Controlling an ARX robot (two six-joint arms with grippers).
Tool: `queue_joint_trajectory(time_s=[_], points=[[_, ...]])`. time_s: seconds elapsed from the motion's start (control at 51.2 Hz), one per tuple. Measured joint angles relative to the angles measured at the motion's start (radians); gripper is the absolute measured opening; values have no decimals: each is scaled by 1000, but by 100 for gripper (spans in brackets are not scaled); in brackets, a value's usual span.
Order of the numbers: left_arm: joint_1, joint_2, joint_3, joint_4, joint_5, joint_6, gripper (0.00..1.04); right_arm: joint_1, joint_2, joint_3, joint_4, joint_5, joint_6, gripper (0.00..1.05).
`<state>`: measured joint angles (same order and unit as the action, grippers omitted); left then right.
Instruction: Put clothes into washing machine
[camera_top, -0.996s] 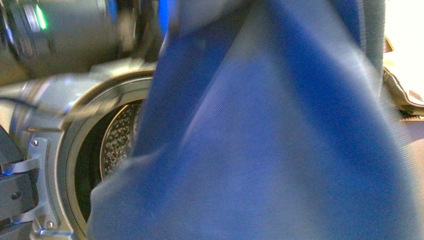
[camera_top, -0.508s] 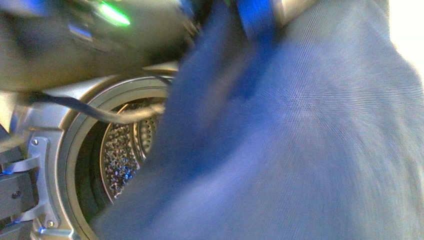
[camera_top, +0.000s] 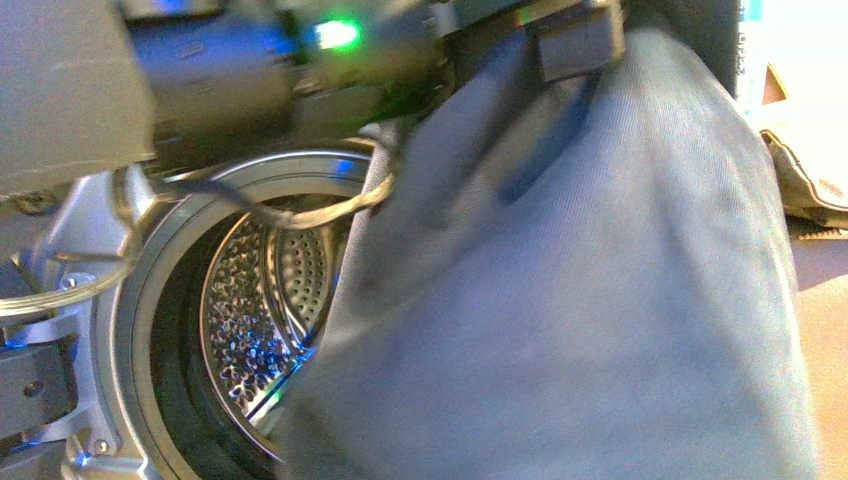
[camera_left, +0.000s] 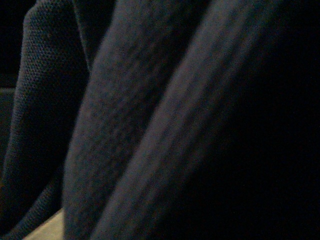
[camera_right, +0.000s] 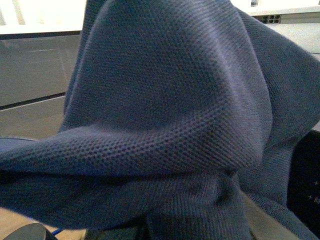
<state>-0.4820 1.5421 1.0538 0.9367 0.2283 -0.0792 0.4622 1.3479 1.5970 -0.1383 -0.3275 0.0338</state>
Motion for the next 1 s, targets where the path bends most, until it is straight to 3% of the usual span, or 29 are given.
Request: queue_joint_trajectory(time_s=[0.449,0.586,0.781,0.996], points=[[93,35,-71,-2,5,67,13,0,-3,0,2,-3,0,81],[126,86,-102,-2,35,129,8,0,-4,0,2,-4,1,99],[165,161,-105,-23,29,235,8,0,-6,0,2,-4,3,97],[251,327,-89,-58,-82,283,8,0,-7,0,2,-4,4,97]])
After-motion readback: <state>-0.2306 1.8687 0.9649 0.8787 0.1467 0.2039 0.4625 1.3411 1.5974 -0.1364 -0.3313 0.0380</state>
